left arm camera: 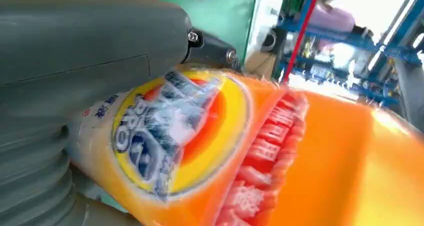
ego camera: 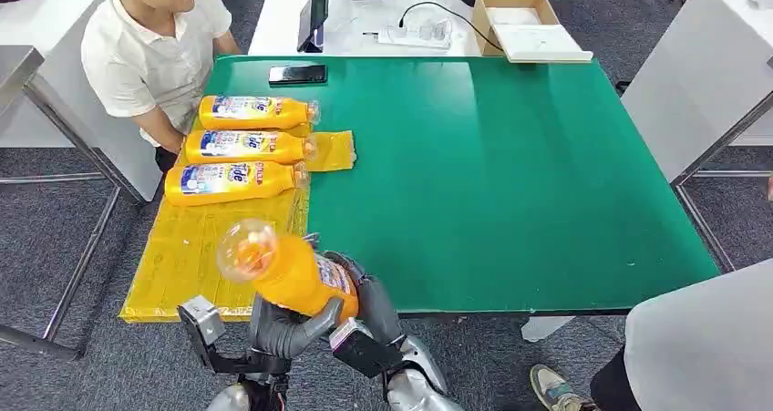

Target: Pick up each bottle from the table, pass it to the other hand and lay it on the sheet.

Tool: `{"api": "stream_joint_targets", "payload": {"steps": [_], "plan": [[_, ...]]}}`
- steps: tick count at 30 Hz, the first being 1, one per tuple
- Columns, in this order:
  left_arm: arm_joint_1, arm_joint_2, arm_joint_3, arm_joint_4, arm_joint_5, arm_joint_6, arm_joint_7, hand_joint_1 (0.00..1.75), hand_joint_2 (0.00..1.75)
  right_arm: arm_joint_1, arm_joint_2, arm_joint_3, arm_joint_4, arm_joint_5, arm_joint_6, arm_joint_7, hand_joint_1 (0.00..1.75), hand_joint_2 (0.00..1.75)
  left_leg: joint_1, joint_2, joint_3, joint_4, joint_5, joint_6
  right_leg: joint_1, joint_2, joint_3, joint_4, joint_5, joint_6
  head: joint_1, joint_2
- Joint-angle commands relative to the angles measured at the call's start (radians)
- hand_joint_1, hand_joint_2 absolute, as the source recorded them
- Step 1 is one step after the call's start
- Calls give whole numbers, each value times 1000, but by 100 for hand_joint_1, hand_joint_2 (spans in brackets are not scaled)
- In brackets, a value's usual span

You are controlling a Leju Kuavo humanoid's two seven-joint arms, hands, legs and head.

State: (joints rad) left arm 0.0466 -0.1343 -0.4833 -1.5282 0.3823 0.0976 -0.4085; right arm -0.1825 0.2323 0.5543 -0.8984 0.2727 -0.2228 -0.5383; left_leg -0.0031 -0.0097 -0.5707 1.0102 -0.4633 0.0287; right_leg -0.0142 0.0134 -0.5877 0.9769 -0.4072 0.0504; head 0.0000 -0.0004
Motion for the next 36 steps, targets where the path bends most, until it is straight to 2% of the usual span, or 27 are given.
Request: {"api": "stream_joint_targets", "payload": {"steps": [1,6,9,10,11,13,15,17,20,21,22,23,28,29,31,33,36], "plan": [[-18,22,20,57,46,-85,79,175,175,17,-32,-30,-42,-48,11,22,0,0,1,1,3,-1,-1,-2,1,-1,3,-1,-1,-2,0,0],[14,-3,54,12,33,-75,71,175,175,44,-46,-50,-92,-61,20,22,0,0,0,0,1,-1,0,-1,0,-1,1,-1,-1,-1,0,0],[35,3,100,-30,-14,-26,50,175,175,106,-60,-108,-171,-88,-1,-19,0,0,1,0,2,-1,0,-1,1,-2,2,-1,-1,-1,0,0],[38,15,108,-32,-51,4,55,175,175,124,-68,-124,-193,-93,-17,-32,0,0,1,0,2,-1,-1,-2,1,-2,2,-1,-1,-2,0,0],[33,56,105,-15,-302,188,71,175,175,170,-79,-177,-254,-112,-71,-57,0,0,1,0,2,-1,-1,-2,1,-2,2,-1,-1,-2,0,0],[37,71,130,-4,-392,237,52,175,175,209,-101,-210,-318,-109,-79,-58,0,0,0,-2,2,-2,0,-1,0,-3,2,-1,-1,-1,0,0],[52,90,157,-9,-532,309,63,175,175,260,-119,-283,-399,-77,-159,-77,0,0,0,-2,2,-2,0,-1,0,-2,2,-1,-1,-1,0,0],[74,111,176,-38,-651,337,85,175,175,296,-116,-367,-463,-29,-246,-100,0,0,0,-2,2,-1,-1,-1,1,-3,3,-1,-1,-2,0,0],[104,121,207,-84,-736,335,106,175,175,332,-100,-478,-538,-2,-251,-129,0,0,0,-2,0,0,-1,-1,0,-2,0,0,-1,-1,0,0],[104,130,216,-91,-797,350,122,175,175,346,-80,-545,-572,-7,-290,-160,0,0,0,-1,2,-1,-1,-2,0,-3,2,0,-2,-2,0,0],[104,132,223,-97,-807,346,129,175,175,355,-77,-574,-589,-24,-278,-160,0,0,0,-1,0,0,-1,-1,0,-3,1,0,-2,-2,0,0],[99,144,227,-96,-891,358,167,175,175,369,-40,-660,-637,-91,-275,-160,0,0,0,-1,0,0,-1,-1,0,-2,0,0,-1,-1,0,0],[91,139,233,-89,-897,357,171,175,175,383,-37,-674,-653,-90,-259,-160,0,0,0,-2,1,0,-1,-2,1,-3,1,0,-1,-2,0,0],[87,146,228,-81,-930,358,180,175,175,381,-31,-681,-667,-62,-300,-160,0,0,0,-1,-1,0,-1,-1,1,-2,0,0,-1,-1,0,0],[13,154,218,12,-1109,326,273,175,175,379,-8,-718,-677,-135,-319,-160,0,0,0,-1,0,0,0,-2,0,-3,0,0,-1,-2,0,0],[-127,146,202,221,-1222,275,348,175,175,353,1,-722,-592,-114,-260,-160,0,0,0,-5,2,-2,1,-2,0,-8,3,-1,-1,-3,0,0],[-369,107,179,619,-1291,261,365,175,175,290,6,-650,-483,-93,-228,-160,0,0,0,-8,2,-3,4,-2,1,-10,3,-3,0,-2,0,0]]}}
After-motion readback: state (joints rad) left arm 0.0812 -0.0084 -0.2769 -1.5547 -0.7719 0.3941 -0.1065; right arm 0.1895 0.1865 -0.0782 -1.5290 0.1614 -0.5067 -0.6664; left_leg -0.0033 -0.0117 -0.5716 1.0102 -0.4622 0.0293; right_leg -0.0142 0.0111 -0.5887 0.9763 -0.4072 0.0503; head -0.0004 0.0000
